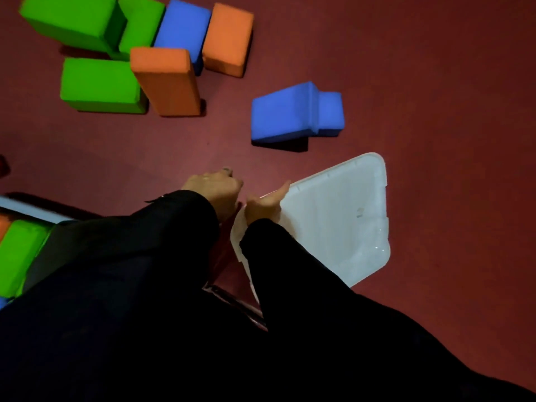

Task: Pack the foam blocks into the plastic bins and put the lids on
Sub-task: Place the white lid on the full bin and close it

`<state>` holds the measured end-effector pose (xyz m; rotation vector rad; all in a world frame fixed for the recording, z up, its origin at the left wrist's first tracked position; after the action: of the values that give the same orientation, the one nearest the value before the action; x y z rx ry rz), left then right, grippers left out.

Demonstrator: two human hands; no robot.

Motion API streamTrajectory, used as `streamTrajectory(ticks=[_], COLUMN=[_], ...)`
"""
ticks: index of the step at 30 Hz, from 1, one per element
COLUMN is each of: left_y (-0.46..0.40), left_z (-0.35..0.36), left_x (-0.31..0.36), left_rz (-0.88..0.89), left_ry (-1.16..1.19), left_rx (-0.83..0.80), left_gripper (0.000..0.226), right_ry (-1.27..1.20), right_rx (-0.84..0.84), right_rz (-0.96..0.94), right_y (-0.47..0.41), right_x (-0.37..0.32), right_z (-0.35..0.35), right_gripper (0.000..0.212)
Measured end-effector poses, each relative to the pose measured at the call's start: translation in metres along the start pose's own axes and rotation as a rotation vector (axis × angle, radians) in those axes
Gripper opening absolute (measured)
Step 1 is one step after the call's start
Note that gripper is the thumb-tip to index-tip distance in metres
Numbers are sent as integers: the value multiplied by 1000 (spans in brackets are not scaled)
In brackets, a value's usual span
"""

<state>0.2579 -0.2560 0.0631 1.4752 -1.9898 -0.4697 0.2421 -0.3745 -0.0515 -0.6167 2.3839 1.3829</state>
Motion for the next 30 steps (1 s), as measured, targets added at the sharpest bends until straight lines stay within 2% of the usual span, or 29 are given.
streamTrajectory(ticks=[2,7,12,15,23,27,30], left_y=[16,61,100,124,204,250,286], left_z=[-21,-58,-66,-68,-82,-76,-48], left_x=[14,36,38,29,-62,-115,-145], left_rz=[3,19,-19,-58,-354,-458,-571], left_ry=[-32,-110,-123,-87,267,465,581], left_rx=[88,271,368,452,787,942,997], left_gripper=[51,49,47,45,40,48,47], right_ry=[-4,-72,-168,-212,-403,-407,-358], right_rx=[41,141,128,88,-267,-489,-661], right_rz=[-24,-164,-267,-429,-890,-1052,-1129], right_y=[13,58,117,154,292,363,412], right_x=[-9,-45,-66,-78,-156,-180,-180], right_z=[-13,-49,-60,-62,-65,-56,-46], right_gripper=[94,35,28,22,22,27,27])
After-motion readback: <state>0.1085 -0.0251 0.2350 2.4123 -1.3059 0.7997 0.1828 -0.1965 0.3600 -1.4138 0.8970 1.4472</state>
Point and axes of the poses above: each hand's wrist, its own y-axis away from the middle knuckle, its own z-axis out of the palm, x = y × z, the point moved 3 cm from there along -y, towards the middle knuckle, and after that the axes turned 10 degrees about z, right-handed, at the moved point
